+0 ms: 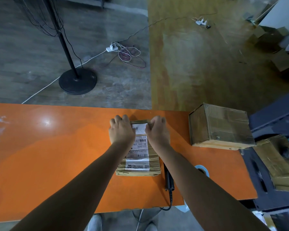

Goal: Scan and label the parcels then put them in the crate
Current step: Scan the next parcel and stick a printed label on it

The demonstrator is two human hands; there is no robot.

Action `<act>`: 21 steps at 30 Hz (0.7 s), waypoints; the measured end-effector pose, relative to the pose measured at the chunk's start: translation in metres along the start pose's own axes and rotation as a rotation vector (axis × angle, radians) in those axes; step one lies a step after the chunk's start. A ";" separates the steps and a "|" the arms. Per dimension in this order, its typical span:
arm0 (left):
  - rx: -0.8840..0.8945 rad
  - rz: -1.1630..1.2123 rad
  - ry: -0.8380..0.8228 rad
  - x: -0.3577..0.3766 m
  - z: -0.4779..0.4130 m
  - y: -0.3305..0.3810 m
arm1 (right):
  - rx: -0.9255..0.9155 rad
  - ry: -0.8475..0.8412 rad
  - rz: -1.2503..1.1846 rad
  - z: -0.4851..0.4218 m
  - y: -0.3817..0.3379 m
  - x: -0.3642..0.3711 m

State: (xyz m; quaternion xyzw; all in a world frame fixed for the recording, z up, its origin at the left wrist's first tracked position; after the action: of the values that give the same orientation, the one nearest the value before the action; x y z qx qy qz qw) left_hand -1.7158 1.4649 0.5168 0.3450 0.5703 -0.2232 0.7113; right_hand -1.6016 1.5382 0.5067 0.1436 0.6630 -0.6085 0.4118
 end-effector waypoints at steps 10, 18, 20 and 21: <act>-0.405 0.516 -0.254 0.014 -0.008 -0.015 | 0.332 -0.102 -0.429 -0.012 0.012 0.015; -0.351 0.649 -0.317 0.019 -0.006 -0.029 | 0.285 -0.239 -0.557 -0.005 0.016 0.003; -0.317 0.665 -0.344 0.021 0.002 -0.033 | 0.306 -0.308 -0.596 0.004 0.017 -0.001; -0.320 0.681 -0.340 0.022 0.003 -0.034 | 0.305 -0.303 -0.605 0.006 0.019 0.000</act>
State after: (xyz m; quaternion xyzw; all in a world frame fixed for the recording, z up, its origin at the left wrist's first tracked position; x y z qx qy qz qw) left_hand -1.7324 1.4419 0.4878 0.3573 0.3252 0.0625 0.8733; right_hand -1.5866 1.5367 0.4939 -0.0908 0.5087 -0.8089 0.2805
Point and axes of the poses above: each hand's wrist, its own z-axis away from the middle knuckle, its own x-axis out of the palm, y = z × x, the point moved 1 cm from there along -z, towards the middle knuckle, and after that the axes turned 11 degrees about -z, right-handed, at the moved point
